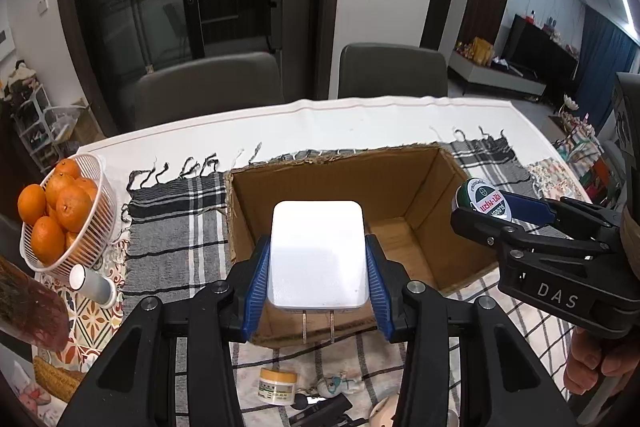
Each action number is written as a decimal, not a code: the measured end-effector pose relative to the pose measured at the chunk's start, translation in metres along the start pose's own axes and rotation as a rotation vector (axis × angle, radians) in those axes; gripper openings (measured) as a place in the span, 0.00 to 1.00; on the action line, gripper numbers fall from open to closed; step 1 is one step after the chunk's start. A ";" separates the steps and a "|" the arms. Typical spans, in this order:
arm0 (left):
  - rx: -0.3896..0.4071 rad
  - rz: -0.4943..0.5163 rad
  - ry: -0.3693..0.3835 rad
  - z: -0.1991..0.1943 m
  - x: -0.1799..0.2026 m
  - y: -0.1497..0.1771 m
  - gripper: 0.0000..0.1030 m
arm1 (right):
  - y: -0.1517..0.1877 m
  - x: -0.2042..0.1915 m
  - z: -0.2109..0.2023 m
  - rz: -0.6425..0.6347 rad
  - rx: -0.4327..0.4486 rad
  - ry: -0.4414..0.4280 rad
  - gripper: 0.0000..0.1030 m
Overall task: Organize rigid objects
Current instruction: 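Carry the white charger and green tin over the cardboard box with both tools, then open both tools to drop the charger and tin into the box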
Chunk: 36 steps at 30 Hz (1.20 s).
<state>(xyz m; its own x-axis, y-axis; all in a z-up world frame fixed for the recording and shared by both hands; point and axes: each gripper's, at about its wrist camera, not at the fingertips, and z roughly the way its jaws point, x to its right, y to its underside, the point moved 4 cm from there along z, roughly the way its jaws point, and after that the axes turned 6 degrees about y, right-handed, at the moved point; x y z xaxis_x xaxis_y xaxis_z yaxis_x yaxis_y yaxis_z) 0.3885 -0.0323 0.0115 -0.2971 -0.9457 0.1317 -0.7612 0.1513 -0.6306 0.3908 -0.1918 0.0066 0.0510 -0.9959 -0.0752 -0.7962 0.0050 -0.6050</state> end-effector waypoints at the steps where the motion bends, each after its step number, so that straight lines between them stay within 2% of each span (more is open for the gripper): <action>1: -0.010 -0.003 -0.005 0.004 -0.001 -0.001 0.43 | -0.001 0.002 0.005 0.002 -0.013 0.000 0.51; 13: -0.124 -0.017 -0.017 0.044 -0.007 0.001 0.43 | 0.000 0.004 0.040 -0.028 -0.135 0.008 0.51; 18: -0.152 -0.040 -0.018 0.056 -0.011 0.004 0.43 | 0.003 0.004 0.051 -0.033 -0.173 0.014 0.51; 22: -0.133 -0.052 -0.025 0.056 -0.010 0.004 0.45 | 0.005 0.005 0.058 -0.015 -0.198 0.011 0.52; 33: -0.081 -0.036 -0.034 0.029 -0.004 0.010 0.45 | 0.010 0.005 0.034 0.009 -0.124 0.003 0.52; 36: -0.047 -0.031 -0.033 0.014 0.000 0.014 0.46 | 0.012 0.004 0.017 0.001 -0.067 0.032 0.52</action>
<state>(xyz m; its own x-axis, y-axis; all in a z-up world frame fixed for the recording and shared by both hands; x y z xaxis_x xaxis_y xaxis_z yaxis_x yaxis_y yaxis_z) 0.3858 -0.0337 -0.0081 -0.2547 -0.9589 0.1249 -0.7963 0.1347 -0.5897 0.3911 -0.1941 -0.0143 0.0310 -0.9983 -0.0497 -0.8351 0.0014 -0.5501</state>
